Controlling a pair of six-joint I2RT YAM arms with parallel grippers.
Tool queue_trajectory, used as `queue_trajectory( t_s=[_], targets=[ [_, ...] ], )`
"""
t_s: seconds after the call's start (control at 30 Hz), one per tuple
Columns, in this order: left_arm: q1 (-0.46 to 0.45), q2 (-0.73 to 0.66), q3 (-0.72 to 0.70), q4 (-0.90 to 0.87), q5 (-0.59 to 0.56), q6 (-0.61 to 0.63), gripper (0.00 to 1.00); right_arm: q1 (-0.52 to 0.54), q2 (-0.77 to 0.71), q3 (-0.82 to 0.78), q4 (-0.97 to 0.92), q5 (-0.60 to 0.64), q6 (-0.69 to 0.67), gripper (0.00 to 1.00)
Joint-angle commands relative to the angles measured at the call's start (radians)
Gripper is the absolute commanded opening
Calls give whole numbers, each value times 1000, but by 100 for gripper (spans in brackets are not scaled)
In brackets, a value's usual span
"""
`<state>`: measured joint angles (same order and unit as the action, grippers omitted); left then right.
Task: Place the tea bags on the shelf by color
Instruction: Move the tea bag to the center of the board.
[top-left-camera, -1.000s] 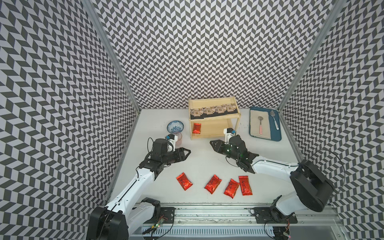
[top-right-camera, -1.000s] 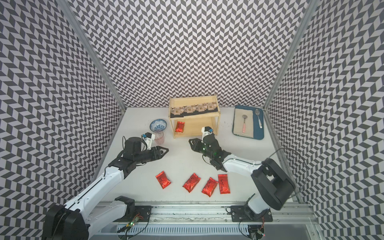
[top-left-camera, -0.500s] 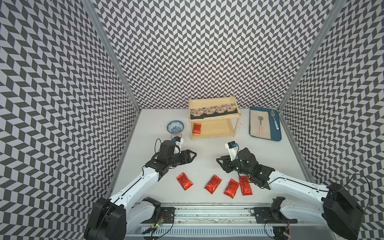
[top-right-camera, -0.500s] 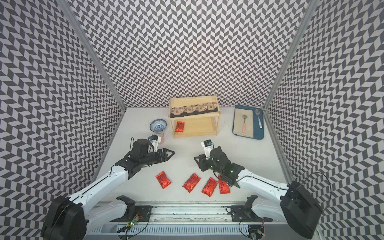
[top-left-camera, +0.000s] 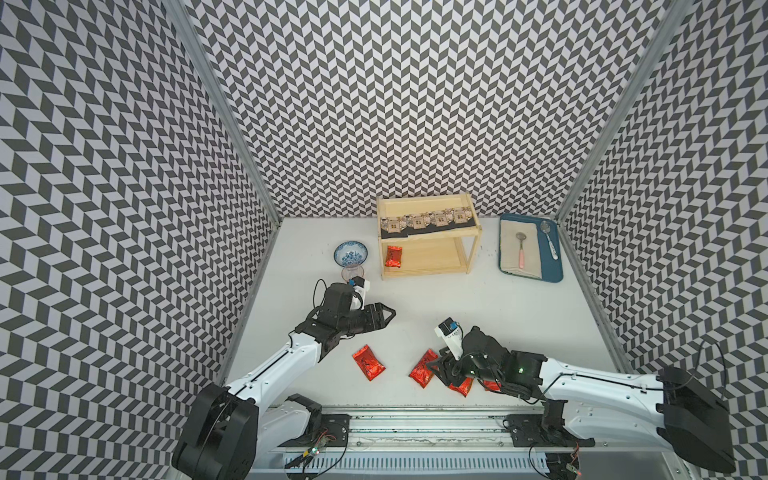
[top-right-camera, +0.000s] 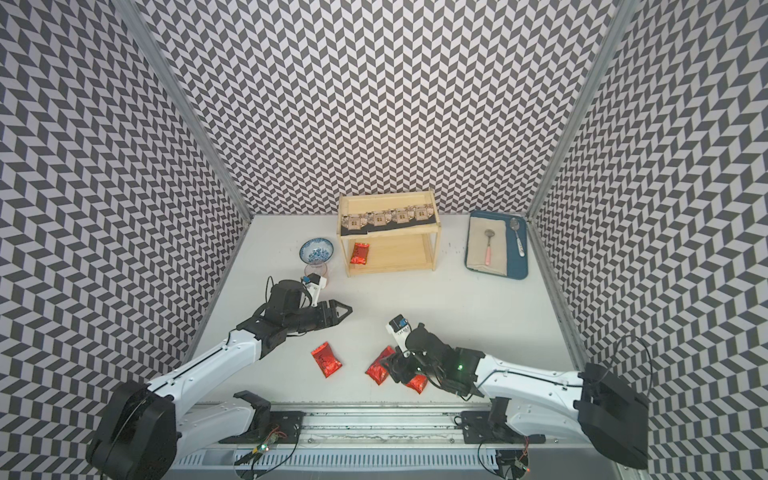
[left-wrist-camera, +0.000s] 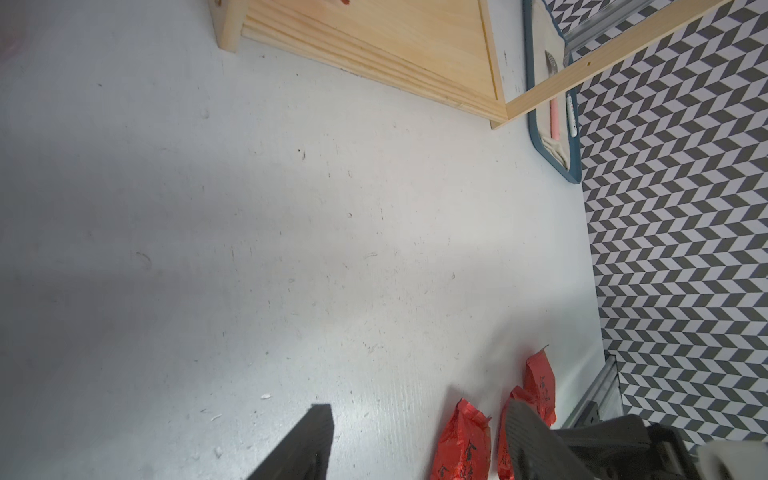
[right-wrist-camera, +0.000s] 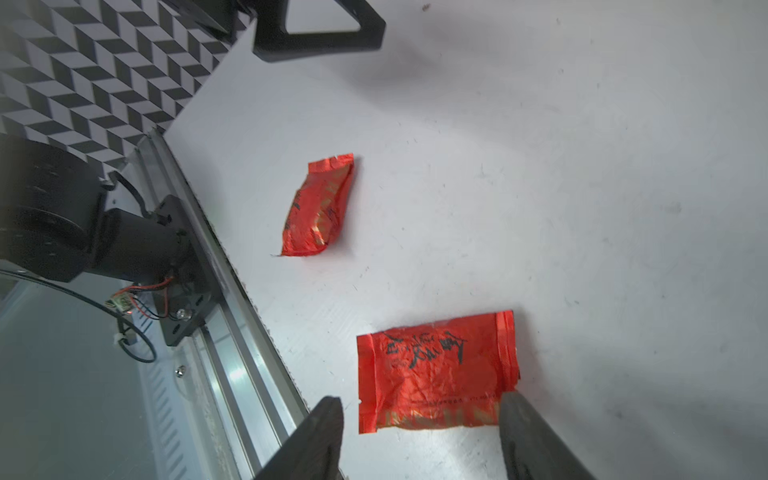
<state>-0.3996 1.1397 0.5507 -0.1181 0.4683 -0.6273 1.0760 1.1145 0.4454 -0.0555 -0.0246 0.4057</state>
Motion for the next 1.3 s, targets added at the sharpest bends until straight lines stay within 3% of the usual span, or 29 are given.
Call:
queue_trajectory(
  t_s=[0.0, 0.13, 0.37, 0.77, 1.13, 1.27],
  targets=[
    [-3, 10, -9, 40, 23, 1, 70, 17, 27, 0, 23, 25, 0, 70],
    [-1, 9, -24, 45, 23, 2, 70, 55, 70, 4, 38, 38, -2, 77],
    [6, 11, -40, 49, 27, 1, 70, 149, 169, 42, 8, 157, -21, 99],
    [22, 5, -47, 55, 41, 0, 70, 140, 332, 139, 23, 310, -117, 100],
    [24, -5, -76, 82, 63, -11, 69, -79, 329, 160, 84, 221, -248, 97],
    [14, 1, -90, 115, 81, -23, 69, -115, 274, 190, 61, 190, -213, 98]
  ],
)
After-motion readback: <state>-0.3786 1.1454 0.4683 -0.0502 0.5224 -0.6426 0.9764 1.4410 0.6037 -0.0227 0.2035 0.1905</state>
